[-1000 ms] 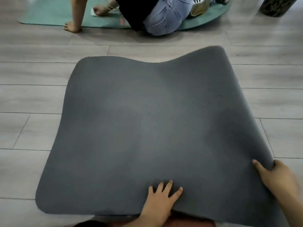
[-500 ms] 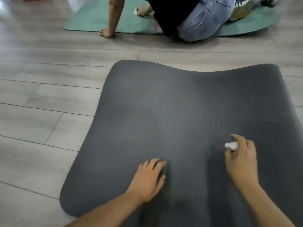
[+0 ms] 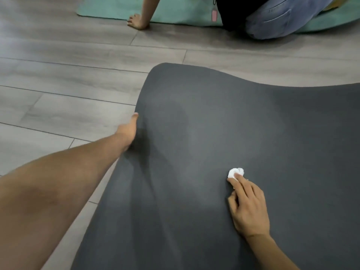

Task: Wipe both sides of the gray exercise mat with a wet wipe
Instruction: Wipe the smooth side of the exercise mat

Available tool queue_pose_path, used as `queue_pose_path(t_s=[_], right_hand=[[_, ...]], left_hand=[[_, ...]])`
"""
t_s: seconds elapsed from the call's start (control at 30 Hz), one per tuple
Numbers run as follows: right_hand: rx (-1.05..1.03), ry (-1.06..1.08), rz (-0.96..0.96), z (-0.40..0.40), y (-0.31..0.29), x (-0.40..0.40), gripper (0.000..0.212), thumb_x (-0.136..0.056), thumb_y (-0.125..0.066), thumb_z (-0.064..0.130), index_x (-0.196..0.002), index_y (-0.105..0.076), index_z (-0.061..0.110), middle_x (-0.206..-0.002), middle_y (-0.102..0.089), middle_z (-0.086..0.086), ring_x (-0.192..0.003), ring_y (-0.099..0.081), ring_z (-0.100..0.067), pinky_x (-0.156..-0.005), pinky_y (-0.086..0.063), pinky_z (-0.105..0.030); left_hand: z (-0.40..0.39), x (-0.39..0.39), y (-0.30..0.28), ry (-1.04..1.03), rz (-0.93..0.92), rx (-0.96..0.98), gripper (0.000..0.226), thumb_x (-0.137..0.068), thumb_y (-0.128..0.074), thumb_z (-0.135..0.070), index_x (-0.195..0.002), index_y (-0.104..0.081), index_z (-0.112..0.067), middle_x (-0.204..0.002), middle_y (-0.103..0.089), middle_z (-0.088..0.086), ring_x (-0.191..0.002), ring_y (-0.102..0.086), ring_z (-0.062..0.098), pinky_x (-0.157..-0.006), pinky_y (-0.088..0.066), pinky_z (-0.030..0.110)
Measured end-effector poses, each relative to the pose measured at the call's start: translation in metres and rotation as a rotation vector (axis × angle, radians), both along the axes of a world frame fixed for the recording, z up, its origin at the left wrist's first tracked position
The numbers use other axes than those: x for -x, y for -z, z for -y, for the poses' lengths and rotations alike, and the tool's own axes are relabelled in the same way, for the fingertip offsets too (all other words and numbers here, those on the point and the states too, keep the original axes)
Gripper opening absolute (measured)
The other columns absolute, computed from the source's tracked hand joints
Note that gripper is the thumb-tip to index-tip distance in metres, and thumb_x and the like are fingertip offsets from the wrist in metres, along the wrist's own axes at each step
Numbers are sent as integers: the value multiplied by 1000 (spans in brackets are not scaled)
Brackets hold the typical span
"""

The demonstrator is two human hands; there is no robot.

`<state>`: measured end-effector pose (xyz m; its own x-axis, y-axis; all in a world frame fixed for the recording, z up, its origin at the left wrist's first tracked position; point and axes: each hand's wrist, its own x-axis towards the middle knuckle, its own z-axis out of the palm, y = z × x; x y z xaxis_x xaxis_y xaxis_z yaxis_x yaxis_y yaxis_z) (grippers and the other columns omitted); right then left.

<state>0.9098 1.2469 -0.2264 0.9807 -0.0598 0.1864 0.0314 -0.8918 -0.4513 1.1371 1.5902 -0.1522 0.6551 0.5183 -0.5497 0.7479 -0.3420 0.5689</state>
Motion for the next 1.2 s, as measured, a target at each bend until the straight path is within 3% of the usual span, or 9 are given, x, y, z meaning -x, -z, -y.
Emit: queue_pose_path(t_s=[0.13, 0.27, 0.37, 0.43, 0.53, 0.7, 0.8, 0.93, 1.2], right_hand=[[22, 12, -9, 1, 3, 3, 42, -89, -42, 23, -125, -63, 15, -135, -55, -2, -110, -53, -29, -98, -39, -38], [31, 23, -12, -2, 0, 3, 44, -88, -41, 24, -126, -62, 15, -136, -54, 0, -111, -52, -27, -99, -39, -38], [37, 23, -23, -2, -1, 2, 44, -88, -42, 23, -127, -62, 15, -137, -54, 1, -112, -51, -26, -100, -38, -36], [51, 32, -27, -3, 1, 3, 44, -88, -42, 23, -127, -61, 15, -137, -53, 2, -112, -51, -25, -101, -36, -35], [56, 38, -34, -3, 0, 3, 45, -88, -41, 24, -128, -61, 15, -137, -53, 2, -113, -50, -24, -102, -34, -32], [53, 45, -23, -3, 1, 3, 45, -89, -40, 23, -128, -60, 16, -137, -53, 3, -112, -49, -22, -102, -33, -31], [33, 46, -3, -1, 2, 4, 42, -94, -39, 23, -129, -60, 17, -137, -53, 4, -111, -50, -21, -102, -33, -29], [28, 39, -28, 3, 2, 6, 42, -96, -39, 22, -133, -58, 20, -139, -52, 4, -111, -52, -22, -103, -36, -30], [-241, 272, 184, 40, -2, 3, 34, -86, -52, 4, -114, -69, 13, -115, -66, 1, -103, -58, -18, -96, -46, -30]], left_hand=[[-7, -22, -34, 140, -18, 364, 69, -76, -65, -79, -114, -74, -21, -108, -77, 2, -101, -70, 22, -98, -50, 36], [-5, -37, -71, 366, -15, 496, 77, -44, -90, -66, -106, -79, -22, -111, -78, 2, -98, -75, 20, -92, -56, 35], [10, -41, -83, 463, 206, 495, 39, -72, -88, -30, -106, -74, -17, -101, -79, 1, -89, -76, 17, -74, -61, 30], [20, -35, -85, 560, 375, 421, 31, -86, -77, -5, -112, -69, -20, -98, -79, -3, -88, -76, 13, -75, -61, 28], [8, -26, -50, 595, 479, 151, 42, -90, -74, -5, -128, -64, -21, -119, -74, 0, -109, -71, 15, -98, -54, 31], [3, -15, 11, 415, 126, -297, 88, -90, -75, -28, -159, -22, -15, -153, -43, 21, -139, -44, 40, -114, -35, 43], [55, 18, 23, 828, 324, -697, 86, -93, -68, -33, -162, -18, -21, -166, -22, 17, -148, -30, 39, -117, -31, 47], [158, 107, 57, 1315, 430, -552, 59, -101, -40, -41, -158, -33, -30, -168, -25, 5, -151, -27, 36, -124, -23, 50], [199, 141, 81, 1179, 397, -683, 60, -100, -28, -44, -159, -32, -33, -167, -27, 2, -154, -20, 35, -126, -12, 55]])
